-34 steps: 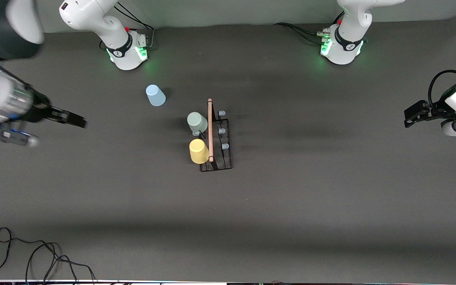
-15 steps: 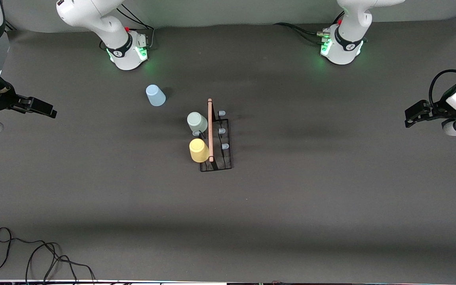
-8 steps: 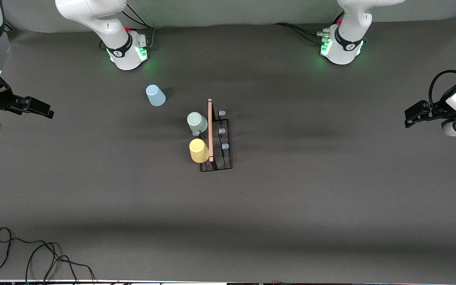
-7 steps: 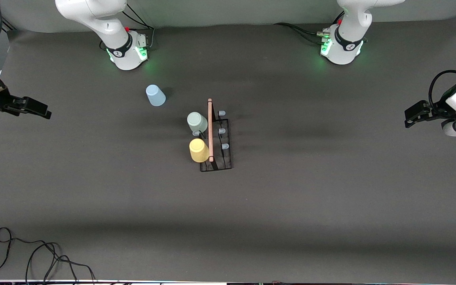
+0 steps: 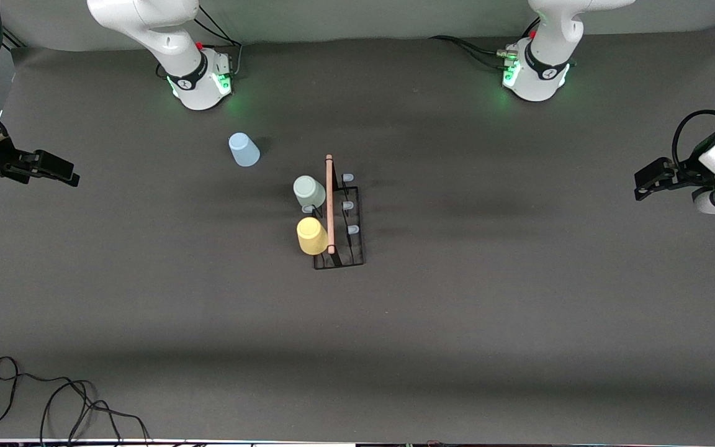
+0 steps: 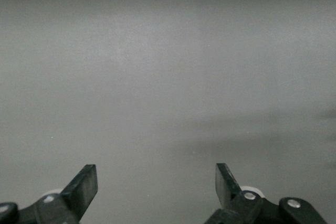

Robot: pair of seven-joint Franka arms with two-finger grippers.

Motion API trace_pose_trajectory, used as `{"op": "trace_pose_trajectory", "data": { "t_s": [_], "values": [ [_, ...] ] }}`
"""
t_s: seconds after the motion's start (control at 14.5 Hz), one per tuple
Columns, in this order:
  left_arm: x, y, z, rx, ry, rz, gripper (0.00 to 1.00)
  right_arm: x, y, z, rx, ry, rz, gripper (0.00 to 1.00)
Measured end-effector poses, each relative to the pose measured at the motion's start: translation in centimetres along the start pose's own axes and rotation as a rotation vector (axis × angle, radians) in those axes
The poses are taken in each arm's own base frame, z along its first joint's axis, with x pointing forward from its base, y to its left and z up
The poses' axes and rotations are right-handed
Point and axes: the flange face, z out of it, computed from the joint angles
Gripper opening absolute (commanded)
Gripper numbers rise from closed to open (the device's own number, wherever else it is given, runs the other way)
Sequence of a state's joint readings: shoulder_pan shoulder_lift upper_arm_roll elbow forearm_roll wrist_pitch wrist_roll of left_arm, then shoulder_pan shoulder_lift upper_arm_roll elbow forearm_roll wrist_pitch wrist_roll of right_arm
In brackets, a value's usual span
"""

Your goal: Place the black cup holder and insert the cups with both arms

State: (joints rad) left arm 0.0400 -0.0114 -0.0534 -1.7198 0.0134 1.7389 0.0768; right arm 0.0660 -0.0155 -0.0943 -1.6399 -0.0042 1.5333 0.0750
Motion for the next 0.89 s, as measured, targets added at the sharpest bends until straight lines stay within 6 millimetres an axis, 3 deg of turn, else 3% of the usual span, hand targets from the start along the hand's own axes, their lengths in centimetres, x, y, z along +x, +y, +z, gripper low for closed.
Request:
{"op": "trace_pose_trajectory", "data": {
  "t_s": [0.41,0.89],
  "values": [
    [0.4,-0.4,1.0,0.012,-0.017,-0.001,1.00,0.0,-0.2,0.0,0.000,0.001,-0.004,1.00],
    [0.6,-0.8,-0.4,0.014,0.010,-0.008,1.00,0.0,0.0,0.0,0.000,0.000,0.000,1.00]
  ]
}}
